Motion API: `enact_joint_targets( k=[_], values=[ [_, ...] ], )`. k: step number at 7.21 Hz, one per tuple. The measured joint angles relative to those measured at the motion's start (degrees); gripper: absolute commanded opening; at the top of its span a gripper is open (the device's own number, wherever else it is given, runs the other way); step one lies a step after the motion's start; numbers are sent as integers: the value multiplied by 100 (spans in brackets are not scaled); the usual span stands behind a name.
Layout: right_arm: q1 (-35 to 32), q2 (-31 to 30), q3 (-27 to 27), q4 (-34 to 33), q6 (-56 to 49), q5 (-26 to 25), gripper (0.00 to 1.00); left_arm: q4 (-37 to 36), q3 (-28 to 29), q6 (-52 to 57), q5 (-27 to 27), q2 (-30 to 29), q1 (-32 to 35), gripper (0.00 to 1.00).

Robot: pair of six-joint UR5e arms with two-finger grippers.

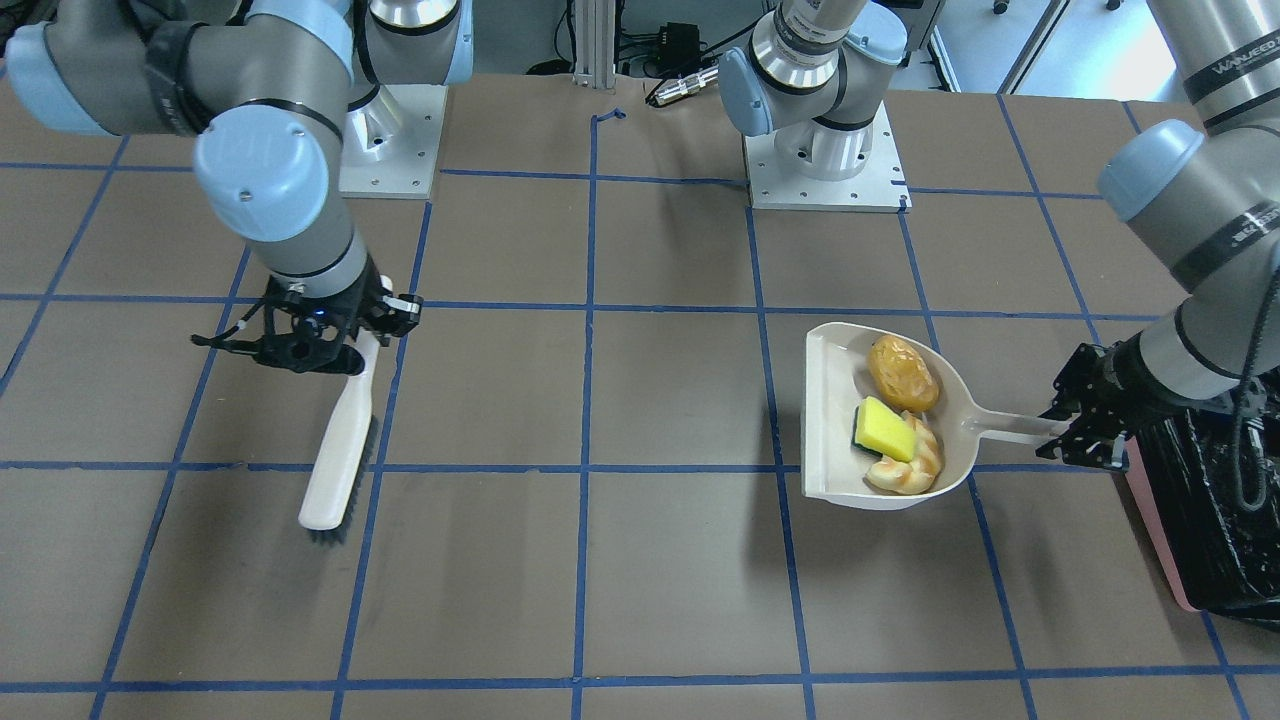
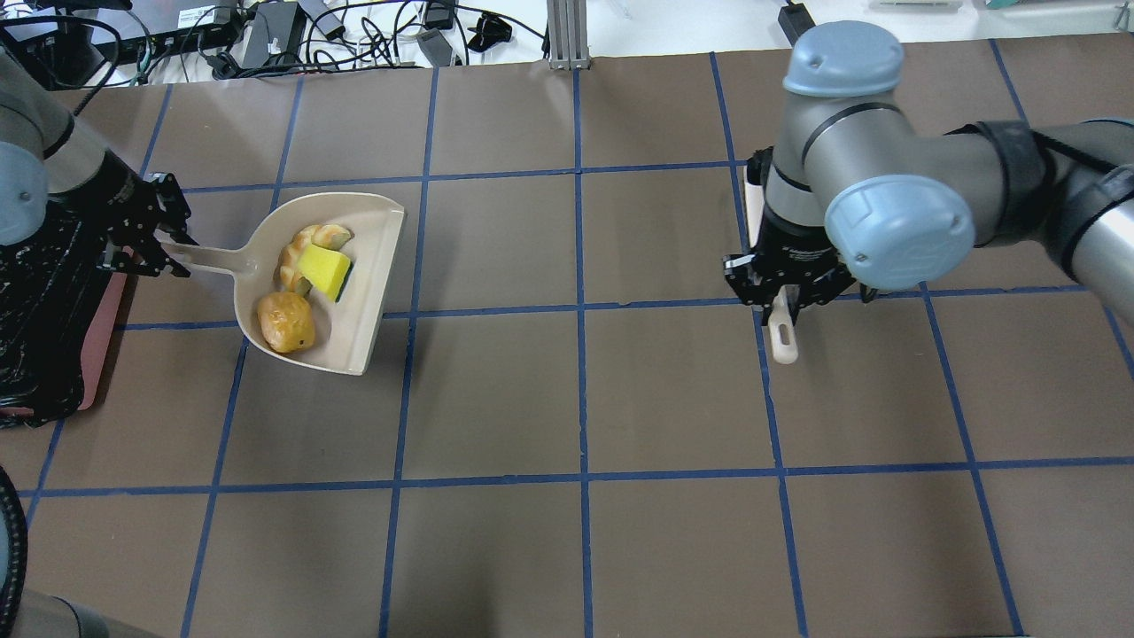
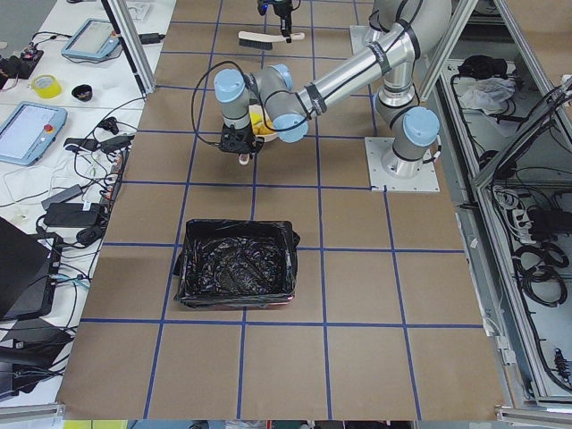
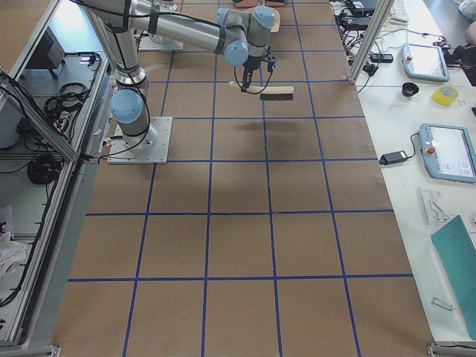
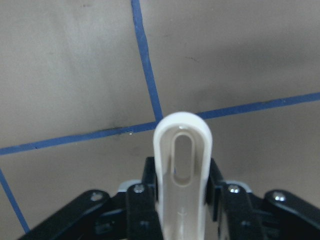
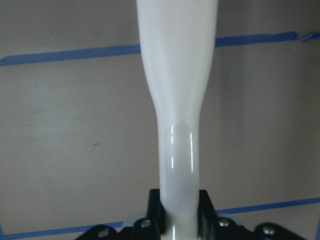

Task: Sweep and dump trash into bin
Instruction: 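Carry the dustpan toward the black bin while the right gripper returns the brush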

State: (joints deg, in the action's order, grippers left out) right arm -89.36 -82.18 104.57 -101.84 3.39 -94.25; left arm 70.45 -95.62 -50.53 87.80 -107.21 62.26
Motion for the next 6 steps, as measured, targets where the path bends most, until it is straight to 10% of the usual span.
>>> enact_joint_targets(
  k=[6],
  values=[
    [1144, 1014, -918, -599, -1333, -451, 0, 669, 1166, 1289, 219, -504, -1164, 0]
  ],
)
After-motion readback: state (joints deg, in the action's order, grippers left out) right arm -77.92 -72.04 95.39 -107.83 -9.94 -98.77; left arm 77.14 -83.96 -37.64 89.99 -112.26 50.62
